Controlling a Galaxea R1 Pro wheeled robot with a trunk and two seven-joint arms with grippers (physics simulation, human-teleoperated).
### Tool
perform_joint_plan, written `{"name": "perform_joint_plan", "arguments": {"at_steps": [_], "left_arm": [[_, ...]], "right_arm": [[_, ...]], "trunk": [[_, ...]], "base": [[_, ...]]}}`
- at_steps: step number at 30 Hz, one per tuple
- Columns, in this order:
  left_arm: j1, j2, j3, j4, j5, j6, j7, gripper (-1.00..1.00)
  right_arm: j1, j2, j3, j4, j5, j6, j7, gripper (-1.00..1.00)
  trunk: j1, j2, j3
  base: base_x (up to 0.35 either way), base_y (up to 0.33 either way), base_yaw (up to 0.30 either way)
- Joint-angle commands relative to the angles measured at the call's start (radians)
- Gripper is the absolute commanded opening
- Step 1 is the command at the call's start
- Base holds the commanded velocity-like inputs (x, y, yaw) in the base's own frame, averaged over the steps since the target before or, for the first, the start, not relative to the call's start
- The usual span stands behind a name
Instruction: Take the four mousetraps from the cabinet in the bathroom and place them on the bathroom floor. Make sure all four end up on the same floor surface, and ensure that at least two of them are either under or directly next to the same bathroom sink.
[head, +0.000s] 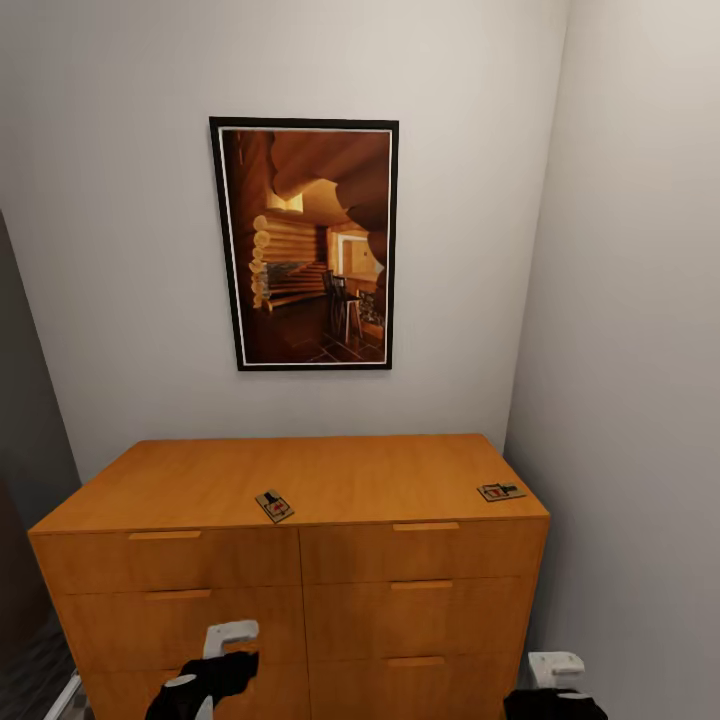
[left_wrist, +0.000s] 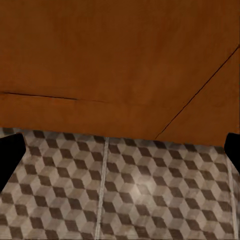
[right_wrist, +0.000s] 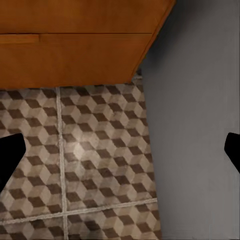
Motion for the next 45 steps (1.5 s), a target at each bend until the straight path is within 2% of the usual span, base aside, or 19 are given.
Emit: {"name": "perform_joint_plan", "arguments": {"at_steps": [1,5,6,10,11,14,17,24,45], "left_arm": [[0.000,0.003,-0.003,-0.045,0.010,0.037,0.008,1.00],[0.001,0.008,-0.004,-0.209,0.007,0.160,0.007,1.00],[0.001,0.009,-0.004,-0.290,0.007,0.218,0.006,1.00],[0.001,0.010,-0.005,-0.439,0.007,0.316,0.005,1.00],[0.001,0.009,-0.006,-0.499,0.007,0.355,0.005,1.00],[0.001,0.008,-0.008,-0.553,0.007,0.402,0.005,1.00],[0.001,0.005,-0.016,-0.588,0.006,0.437,0.005,1.00],[0.001,-0.005,-0.038,-0.609,0.006,0.455,0.004,1.00],[0.001,-0.009,-0.043,-0.611,0.005,0.463,0.004,1.00]], "right_arm": [[0.000,-0.002,-0.009,-0.036,-0.004,0.031,-0.004,1.00],[0.000,-0.007,-0.048,-0.156,-0.001,0.119,-0.004,1.00],[0.000,-0.008,-0.063,-0.210,0.000,0.160,-0.004,1.00],[0.000,-0.010,-0.084,-0.305,0.001,0.238,-0.004,1.00],[0.000,-0.010,-0.092,-0.344,0.002,0.272,-0.004,1.00],[0.000,-0.011,-0.104,-0.391,0.003,0.316,-0.004,1.00],[-0.001,-0.011,-0.119,-0.425,0.004,0.358,-0.004,1.00],[-0.001,-0.012,-0.131,-0.447,0.005,0.386,-0.005,1.00],[-0.001,-0.012,-0.133,-0.450,0.007,0.390,-0.005,1.00]], "trunk": [[0.000,-0.001,-0.002],[0.000,-0.001,-0.002],[0.000,-0.001,-0.002],[0.000,-0.001,-0.002],[0.000,-0.001,-0.002],[0.000,-0.001,-0.002],[0.000,-0.001,-0.002],[0.000,-0.001,-0.002],[0.000,-0.001,-0.002]], "base": [[0.000,0.000,0.000],[0.000,0.000,0.000],[0.000,0.000,0.000],[0.000,0.000,0.000],[0.000,0.000,0.000],[0.000,0.000,0.000],[0.000,0.000,0.000],[0.000,0.000,0.000],[-0.003,0.000,0.000]]}}
